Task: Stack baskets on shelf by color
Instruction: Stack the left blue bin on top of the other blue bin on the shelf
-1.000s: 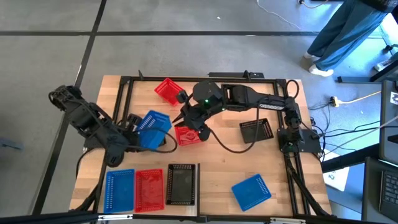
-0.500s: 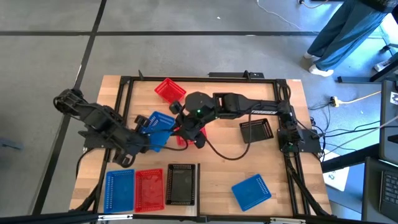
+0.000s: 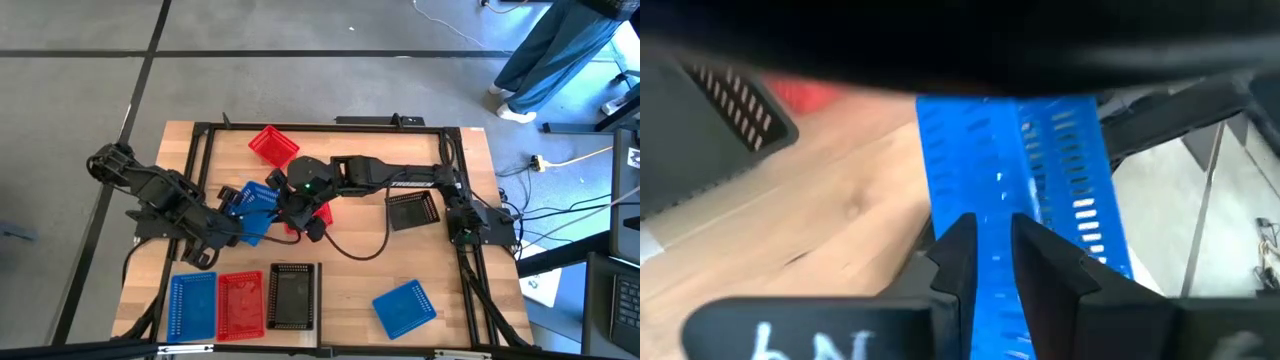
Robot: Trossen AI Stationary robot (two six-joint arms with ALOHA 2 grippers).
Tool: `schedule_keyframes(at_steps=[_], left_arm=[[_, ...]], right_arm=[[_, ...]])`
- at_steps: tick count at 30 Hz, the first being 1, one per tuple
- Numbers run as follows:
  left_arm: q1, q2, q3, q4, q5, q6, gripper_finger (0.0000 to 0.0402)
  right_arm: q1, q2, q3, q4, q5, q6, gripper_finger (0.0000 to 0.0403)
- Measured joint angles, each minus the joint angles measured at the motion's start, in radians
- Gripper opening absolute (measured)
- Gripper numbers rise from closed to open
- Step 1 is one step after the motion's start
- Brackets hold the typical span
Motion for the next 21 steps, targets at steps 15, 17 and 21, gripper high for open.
schedule_keyframes(at_steps=[15,17,21], left_arm=[[0.000,0.000,0.000,-0.001,0.028,-0.007,0.0000],[0.000,-0.001,0.000,-0.001,0.033,-0.008,0.0000],[0.000,-0.001,0.000,-0.003,0.053,-0.009,0.0000]], right_arm=[[0.000,0.013,0.005,0.043,0.028,-0.017,0.0069],[0.000,0.013,0.005,0.054,0.028,-0.018,0.0069],[0.000,0.013,0.005,0.073,0.028,-0.020,0.0069]])
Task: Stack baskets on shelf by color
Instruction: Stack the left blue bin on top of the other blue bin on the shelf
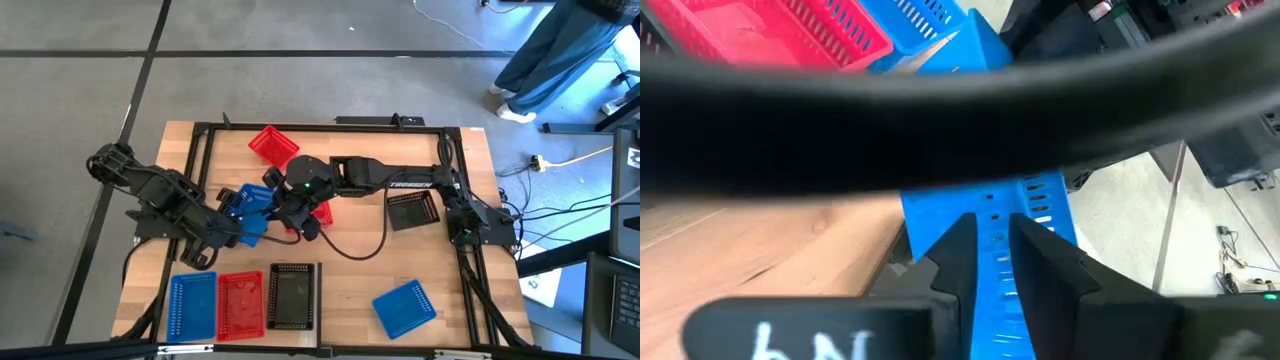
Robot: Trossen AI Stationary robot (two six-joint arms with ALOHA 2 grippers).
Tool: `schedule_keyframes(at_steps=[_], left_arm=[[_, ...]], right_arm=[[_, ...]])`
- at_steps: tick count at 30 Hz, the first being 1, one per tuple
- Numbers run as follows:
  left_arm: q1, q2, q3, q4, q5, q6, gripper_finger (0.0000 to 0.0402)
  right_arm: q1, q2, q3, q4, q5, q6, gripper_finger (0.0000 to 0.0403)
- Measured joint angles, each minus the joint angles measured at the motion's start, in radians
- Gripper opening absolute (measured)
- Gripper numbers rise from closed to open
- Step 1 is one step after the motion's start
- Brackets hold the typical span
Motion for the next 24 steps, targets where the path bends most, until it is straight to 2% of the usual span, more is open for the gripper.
schedule_keyframes(at_steps=[9,18,24], left_arm=[[0.000,0.000,0.000,-0.012,0.002,-0.002,0.0000],[0.036,0.000,0.000,-0.063,-0.027,-0.069,0.0000],[0.043,0.000,0.000,-0.064,0.027,-0.069,0.0000]], right_arm=[[0.000,0.000,0.000,0.003,0.000,-0.002,0.0069],[0.004,-0.002,0.001,-0.015,-0.002,0.005,0.0069],[0.008,-0.002,0.001,-0.015,-0.005,-0.002,0.0069]])
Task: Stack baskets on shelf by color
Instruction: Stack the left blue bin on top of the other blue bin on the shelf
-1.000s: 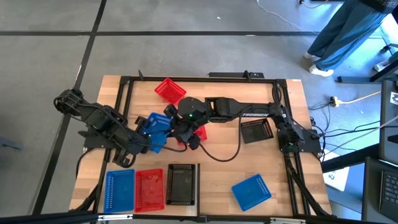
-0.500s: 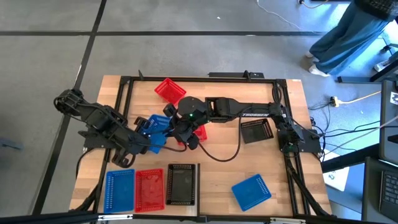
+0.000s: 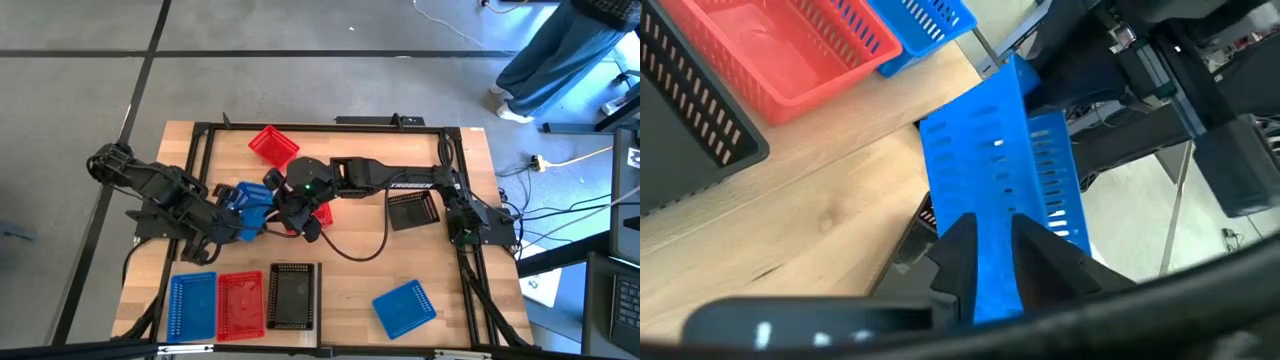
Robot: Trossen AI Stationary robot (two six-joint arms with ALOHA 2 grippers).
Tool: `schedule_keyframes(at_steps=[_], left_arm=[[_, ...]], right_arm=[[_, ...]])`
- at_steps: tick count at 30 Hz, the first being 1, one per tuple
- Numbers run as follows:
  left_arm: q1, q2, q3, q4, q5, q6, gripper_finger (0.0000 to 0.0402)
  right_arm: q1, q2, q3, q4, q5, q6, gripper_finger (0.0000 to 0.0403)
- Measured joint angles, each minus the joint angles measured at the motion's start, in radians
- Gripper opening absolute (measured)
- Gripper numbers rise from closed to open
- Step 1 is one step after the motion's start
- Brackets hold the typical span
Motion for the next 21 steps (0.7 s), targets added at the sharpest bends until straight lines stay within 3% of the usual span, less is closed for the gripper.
schedule_keyframes(at_steps=[21], left_arm=[[0.009,0.027,0.000,0.081,0.067,0.001,0.0000]], right_arm=[[-0.004,0.000,0.000,0.036,-0.003,-0.003,0.0069]])
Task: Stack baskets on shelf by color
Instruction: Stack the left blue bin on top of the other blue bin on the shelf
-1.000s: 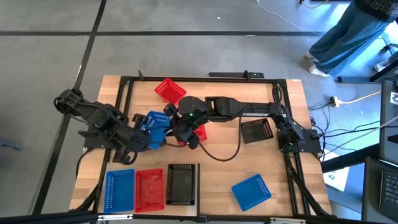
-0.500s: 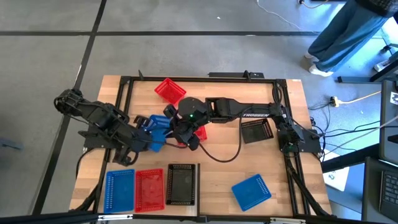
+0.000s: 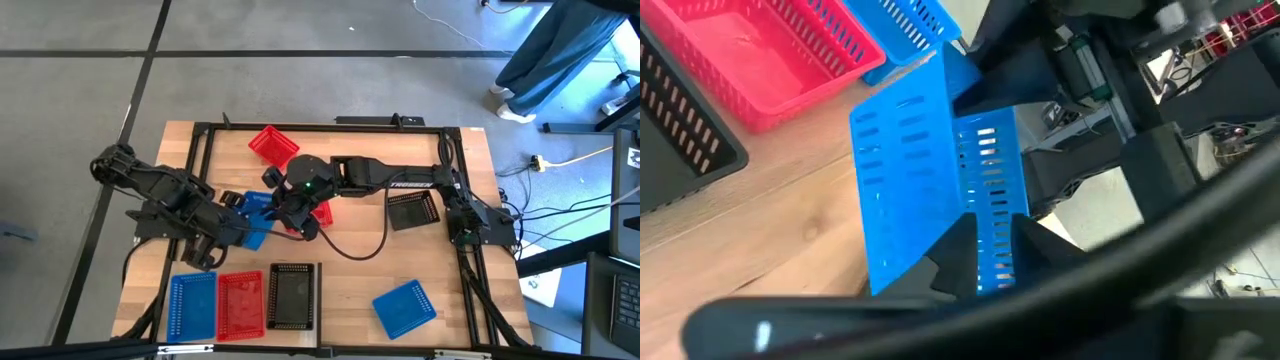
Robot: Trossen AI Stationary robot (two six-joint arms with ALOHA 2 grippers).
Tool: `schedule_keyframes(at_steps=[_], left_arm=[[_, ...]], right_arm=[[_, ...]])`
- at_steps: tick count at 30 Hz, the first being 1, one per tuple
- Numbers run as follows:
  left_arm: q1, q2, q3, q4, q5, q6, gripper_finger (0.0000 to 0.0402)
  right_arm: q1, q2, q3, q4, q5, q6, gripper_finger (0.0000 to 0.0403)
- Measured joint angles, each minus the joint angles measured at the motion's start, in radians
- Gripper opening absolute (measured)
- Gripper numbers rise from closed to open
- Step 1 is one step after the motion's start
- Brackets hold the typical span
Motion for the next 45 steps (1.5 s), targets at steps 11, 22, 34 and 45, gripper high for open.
schedule_keyframes(at_steps=[11,22,34,45], left_arm=[[0.032,0.013,0.000,-0.002,0.009,0.050,0.0000],[0.044,0.012,0.000,-0.003,0.011,0.053,0.0000],[0.044,0.012,0.000,-0.001,0.013,0.054,0.0000],[0.044,0.012,-0.001,-0.005,0.018,0.053,0.0000]], right_arm=[[-0.015,0.000,0.000,-0.057,-0.092,0.007,0.0069],[-0.026,0.000,0.000,-0.067,-0.097,0.013,0.0069],[-0.038,0.032,0.001,-0.062,-0.113,0.029,0.0069],[-0.040,0.060,0.001,-0.057,-0.116,0.024,0.0049]])
